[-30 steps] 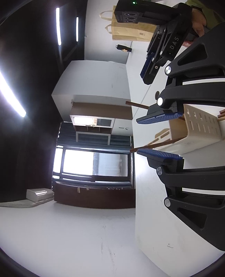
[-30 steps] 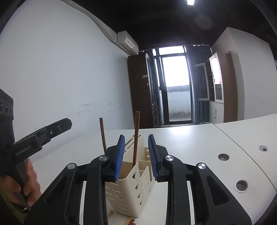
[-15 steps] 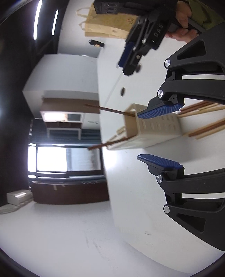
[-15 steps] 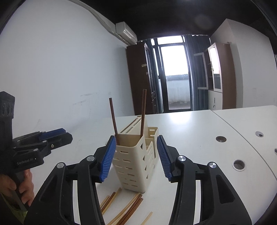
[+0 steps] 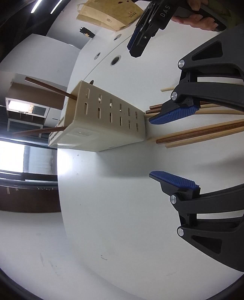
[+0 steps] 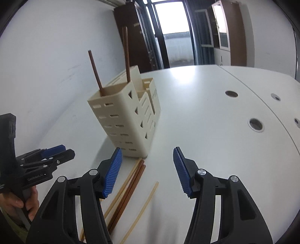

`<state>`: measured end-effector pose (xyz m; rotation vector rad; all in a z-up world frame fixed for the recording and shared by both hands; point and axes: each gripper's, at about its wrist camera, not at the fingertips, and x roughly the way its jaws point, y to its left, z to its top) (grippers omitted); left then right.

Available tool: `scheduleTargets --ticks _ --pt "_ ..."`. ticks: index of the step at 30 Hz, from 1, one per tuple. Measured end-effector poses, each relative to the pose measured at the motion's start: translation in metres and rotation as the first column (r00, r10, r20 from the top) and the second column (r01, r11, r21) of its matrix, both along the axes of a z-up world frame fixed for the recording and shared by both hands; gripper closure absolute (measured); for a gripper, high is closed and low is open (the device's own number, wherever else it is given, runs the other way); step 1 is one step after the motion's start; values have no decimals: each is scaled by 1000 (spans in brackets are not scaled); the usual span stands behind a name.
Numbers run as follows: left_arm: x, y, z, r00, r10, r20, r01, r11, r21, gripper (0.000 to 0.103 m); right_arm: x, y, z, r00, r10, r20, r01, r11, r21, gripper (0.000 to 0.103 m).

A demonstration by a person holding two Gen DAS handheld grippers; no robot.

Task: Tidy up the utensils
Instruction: 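Move the right tool back to the chopsticks and grasp a light wooden one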

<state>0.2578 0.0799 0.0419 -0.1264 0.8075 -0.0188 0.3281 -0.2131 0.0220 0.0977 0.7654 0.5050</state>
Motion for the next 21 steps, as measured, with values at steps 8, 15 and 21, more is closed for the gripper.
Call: scheduleTargets --ticks 8,15,21 --pt "10 -3 -29 994 -24 -103 23 1000 -13 51 8 6 -31 992 15 -128 -22 998 -59 47" --pt "19 -6 -49 985 -41 -168 38 999 -20 56 15 13 -50 983 10 -181 -28 995 -96 47" --pt "29 -5 -69 974 -42 -223 36 999 -30 59 22 18 -69 973 3 -231 -35 990 -134 47"
